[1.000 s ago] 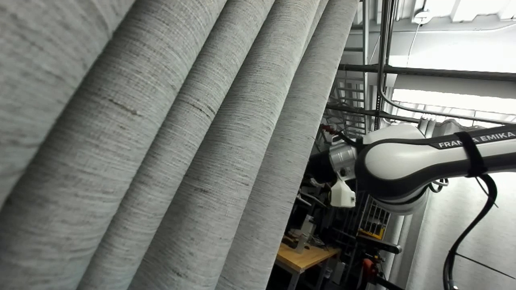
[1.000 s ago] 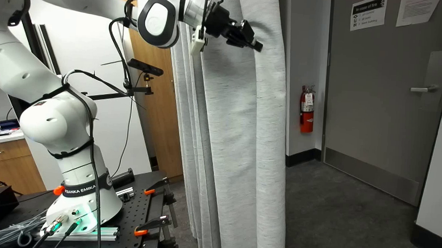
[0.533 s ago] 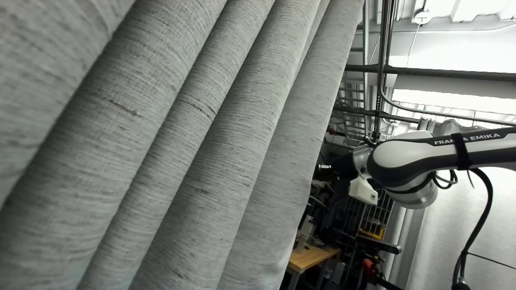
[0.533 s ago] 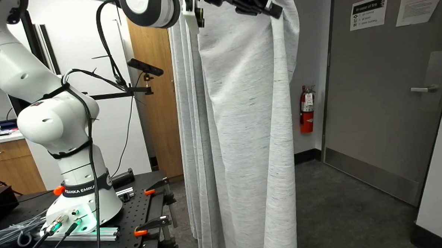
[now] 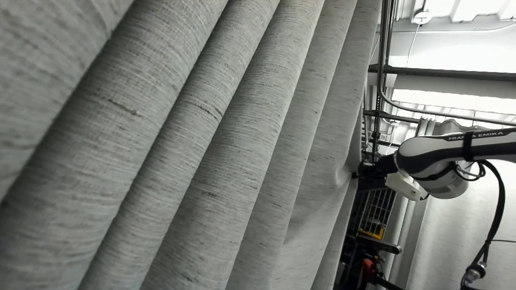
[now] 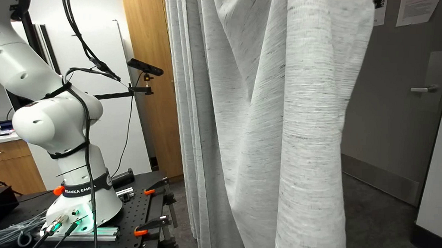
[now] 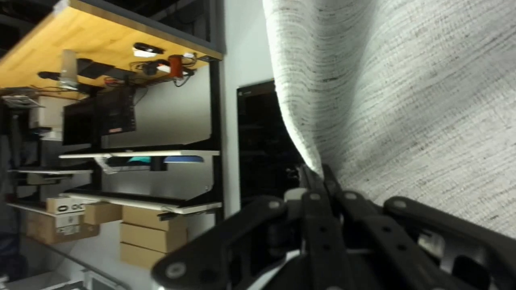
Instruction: Draw the curtain
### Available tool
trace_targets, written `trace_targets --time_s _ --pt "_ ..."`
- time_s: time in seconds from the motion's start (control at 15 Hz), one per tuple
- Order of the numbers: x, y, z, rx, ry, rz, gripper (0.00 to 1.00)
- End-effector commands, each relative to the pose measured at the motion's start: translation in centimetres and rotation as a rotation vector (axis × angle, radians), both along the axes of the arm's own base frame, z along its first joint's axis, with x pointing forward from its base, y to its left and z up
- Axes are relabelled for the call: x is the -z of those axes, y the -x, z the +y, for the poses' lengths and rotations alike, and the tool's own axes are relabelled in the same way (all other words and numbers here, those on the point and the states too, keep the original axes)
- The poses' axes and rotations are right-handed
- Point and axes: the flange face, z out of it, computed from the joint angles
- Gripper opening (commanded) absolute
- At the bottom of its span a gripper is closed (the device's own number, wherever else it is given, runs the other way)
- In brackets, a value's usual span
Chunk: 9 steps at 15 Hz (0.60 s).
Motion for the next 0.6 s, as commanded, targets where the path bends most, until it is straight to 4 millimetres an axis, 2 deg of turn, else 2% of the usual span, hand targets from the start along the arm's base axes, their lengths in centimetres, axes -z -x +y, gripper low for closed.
trace_targets --time_s 0.0,0.13,0.33,0.53 --pt "-2.3 1.8 -7.0 0.155 -0.063 -0.015 0.01" --pt "-2.3 1.5 -7.9 0.148 -0.113 -0.002 0.01" --pt "-1.5 -1.2 -7.6 0.122 -0.209 0.036 0.01" --pt "-1.0 -1.8 -10.1 0.157 -0.328 0.055 0.01"
